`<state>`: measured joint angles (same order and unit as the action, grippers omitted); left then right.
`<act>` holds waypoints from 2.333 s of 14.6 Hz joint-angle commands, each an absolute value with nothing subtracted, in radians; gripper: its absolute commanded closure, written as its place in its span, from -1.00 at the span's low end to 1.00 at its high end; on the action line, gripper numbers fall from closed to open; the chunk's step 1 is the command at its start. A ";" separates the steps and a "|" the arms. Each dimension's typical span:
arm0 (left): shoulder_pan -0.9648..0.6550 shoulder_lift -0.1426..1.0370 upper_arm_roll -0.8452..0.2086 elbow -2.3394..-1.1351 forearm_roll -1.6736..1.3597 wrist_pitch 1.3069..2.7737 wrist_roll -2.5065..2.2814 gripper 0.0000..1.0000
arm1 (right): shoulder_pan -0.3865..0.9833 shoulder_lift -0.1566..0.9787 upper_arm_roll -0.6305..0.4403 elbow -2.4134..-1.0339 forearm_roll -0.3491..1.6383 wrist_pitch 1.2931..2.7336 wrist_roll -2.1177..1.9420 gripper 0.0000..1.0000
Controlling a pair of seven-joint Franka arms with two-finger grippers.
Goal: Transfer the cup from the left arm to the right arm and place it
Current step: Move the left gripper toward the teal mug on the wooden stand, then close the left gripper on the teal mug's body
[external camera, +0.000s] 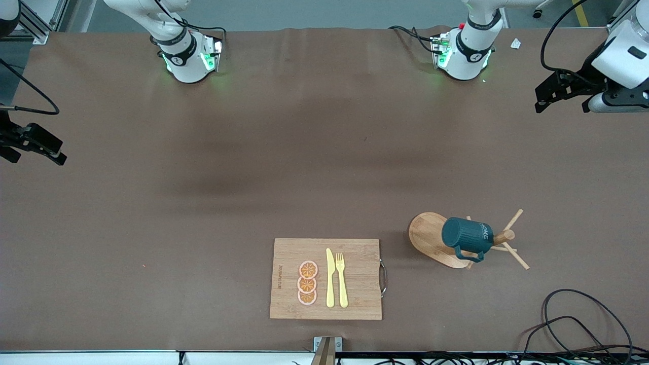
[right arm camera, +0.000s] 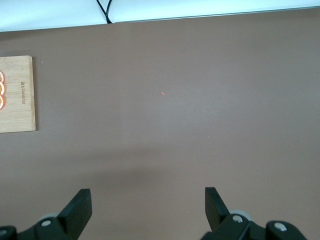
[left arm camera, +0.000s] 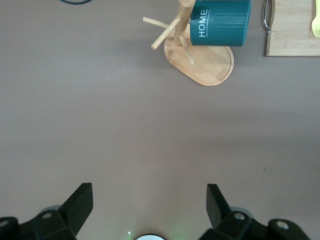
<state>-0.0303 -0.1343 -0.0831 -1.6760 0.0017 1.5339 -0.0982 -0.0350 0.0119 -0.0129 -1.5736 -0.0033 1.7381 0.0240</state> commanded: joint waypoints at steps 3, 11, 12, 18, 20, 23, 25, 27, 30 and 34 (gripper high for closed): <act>-0.029 -0.065 -0.081 -1.594 -0.003 1.534 -0.095 -1.00 | -0.051 0.011 -0.003 -1.568 0.009 1.730 0.009 -1.00; -0.029 0.150 -0.075 -1.497 -0.127 1.733 -0.358 -1.00 | -0.051 0.011 -0.005 -1.569 0.009 1.732 0.009 -1.00; -0.038 0.173 -0.077 -1.497 -0.129 1.776 -0.476 -1.00 | -0.051 0.012 -0.005 -1.569 0.009 1.732 0.009 -1.00; -0.060 0.317 -0.087 -1.493 -0.196 1.931 -1.072 -1.00 | -0.051 0.011 -0.003 -1.569 0.009 1.732 0.009 -1.00; -0.061 0.354 -0.089 -1.493 -0.251 1.983 -1.159 -1.00 | -0.051 0.011 -0.003 -1.569 0.009 1.732 0.009 -1.00; -0.061 0.409 -0.089 -1.493 -0.305 2.028 -1.223 -1.00 | -0.051 0.011 -0.003 -1.569 0.009 1.730 0.009 -1.00; -0.061 0.442 -0.089 -1.493 -0.328 2.066 -1.226 -1.00 | -0.051 0.011 -0.003 -1.569 0.009 1.730 0.009 -1.00; -0.061 0.474 -0.089 -1.493 -0.391 2.094 -1.227 -1.00 | -0.051 0.011 -0.003 -1.569 0.009 1.730 0.009 -1.00; -0.061 0.497 -0.089 -1.493 -0.411 2.103 -1.227 -1.00 | -0.051 0.011 -0.003 -1.569 0.009 1.729 0.009 -1.00; -0.063 0.518 -0.089 -1.493 -0.413 2.111 -1.227 -1.00 | -0.052 0.011 -0.003 -1.569 0.009 1.729 0.009 -1.00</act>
<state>-0.0606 0.4996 -0.0883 -1.5170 -0.3974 2.1083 -1.2152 -0.0350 0.0119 -0.0130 -1.5736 -0.0033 1.7376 0.0240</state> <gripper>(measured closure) 0.000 0.000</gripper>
